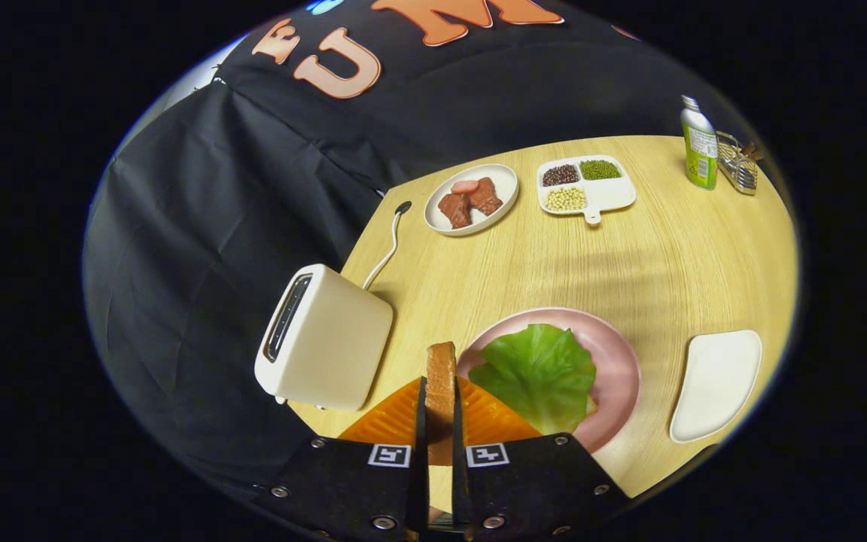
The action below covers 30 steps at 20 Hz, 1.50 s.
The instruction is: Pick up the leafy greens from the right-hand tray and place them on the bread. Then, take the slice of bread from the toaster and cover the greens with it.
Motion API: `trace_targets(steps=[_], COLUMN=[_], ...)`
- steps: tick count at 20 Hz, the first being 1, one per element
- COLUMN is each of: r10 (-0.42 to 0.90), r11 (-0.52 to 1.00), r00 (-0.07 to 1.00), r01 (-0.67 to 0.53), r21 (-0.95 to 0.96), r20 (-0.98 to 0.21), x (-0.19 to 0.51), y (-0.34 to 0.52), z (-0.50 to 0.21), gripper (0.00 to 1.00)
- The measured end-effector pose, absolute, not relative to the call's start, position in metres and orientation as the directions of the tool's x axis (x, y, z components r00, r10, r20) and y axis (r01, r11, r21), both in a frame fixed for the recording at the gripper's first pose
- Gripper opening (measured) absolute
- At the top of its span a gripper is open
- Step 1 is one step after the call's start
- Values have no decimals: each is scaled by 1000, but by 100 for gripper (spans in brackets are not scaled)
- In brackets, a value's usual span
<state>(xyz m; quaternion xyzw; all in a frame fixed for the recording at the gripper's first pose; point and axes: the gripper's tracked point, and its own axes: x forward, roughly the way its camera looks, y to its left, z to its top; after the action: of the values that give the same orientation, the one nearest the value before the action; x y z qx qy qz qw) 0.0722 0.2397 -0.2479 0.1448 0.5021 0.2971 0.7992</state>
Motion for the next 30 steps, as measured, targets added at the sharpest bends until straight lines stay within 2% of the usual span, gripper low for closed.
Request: trace_targets(steps=[4,17,19,24,27,30], r10=[612,586,570,497,446,447], r11=[785,803,815,862,891,893], r00=[285,282,293,361,423,484], r01=[-337,-325,-320,-310,-290,-289], r21=[520,499,483,401,348,346], r20=[-738,-759,-767,-789,-789,-752], x=[71,88,90,104,118,123], y=[233,200,195,176,161,159], z=[-268,-302,-306,-320,-321,-304], gripper=[12,12,15,38,45,50])
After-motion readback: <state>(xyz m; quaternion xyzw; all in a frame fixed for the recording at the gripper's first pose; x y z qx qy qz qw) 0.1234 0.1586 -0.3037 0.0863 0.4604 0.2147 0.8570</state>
